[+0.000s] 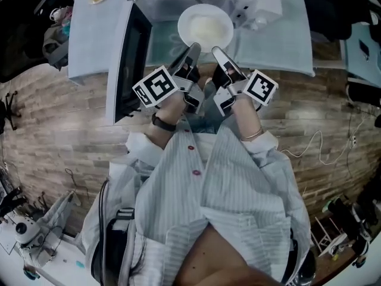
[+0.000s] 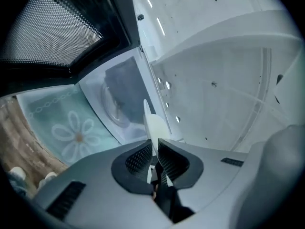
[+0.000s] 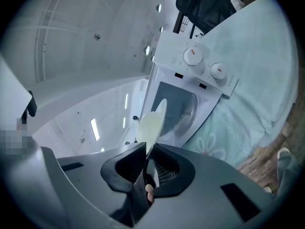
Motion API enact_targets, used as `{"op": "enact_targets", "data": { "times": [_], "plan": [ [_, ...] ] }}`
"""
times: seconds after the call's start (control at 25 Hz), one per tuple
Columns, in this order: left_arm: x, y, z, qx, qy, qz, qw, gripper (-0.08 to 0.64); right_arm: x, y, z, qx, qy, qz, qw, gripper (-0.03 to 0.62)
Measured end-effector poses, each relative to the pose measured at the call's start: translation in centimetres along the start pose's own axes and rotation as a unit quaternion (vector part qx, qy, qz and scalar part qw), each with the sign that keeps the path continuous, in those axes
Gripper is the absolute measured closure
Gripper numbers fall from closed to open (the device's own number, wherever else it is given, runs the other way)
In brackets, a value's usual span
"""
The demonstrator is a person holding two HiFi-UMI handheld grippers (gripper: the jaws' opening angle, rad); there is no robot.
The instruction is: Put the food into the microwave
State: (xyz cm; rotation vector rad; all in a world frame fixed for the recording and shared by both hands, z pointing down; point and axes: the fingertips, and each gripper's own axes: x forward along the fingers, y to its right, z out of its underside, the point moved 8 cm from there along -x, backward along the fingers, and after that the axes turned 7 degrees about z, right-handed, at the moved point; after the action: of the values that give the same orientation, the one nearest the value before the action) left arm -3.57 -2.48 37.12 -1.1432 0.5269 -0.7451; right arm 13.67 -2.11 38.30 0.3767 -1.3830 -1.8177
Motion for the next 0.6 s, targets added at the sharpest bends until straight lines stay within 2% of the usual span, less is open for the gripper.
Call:
{"op": "enact_targets", "data": {
  "times": [0.28, 0.6],
  "plan": [
    [2.5, 0.1, 0.1, -0.006, 0.06, -0.028, 0.9978, 0.52, 1.9, 1.0, -3.8, -0.01, -0.068, -0.01, 0.998, 0.534],
    [2.7, 0.1, 1.0, -0.013, 0.108, -0.046, 0.993, 0.52, 2.7, 1.2, -5.1, -0.031, -0.12, -0.023, 0.992, 0.534]
  ]
}}
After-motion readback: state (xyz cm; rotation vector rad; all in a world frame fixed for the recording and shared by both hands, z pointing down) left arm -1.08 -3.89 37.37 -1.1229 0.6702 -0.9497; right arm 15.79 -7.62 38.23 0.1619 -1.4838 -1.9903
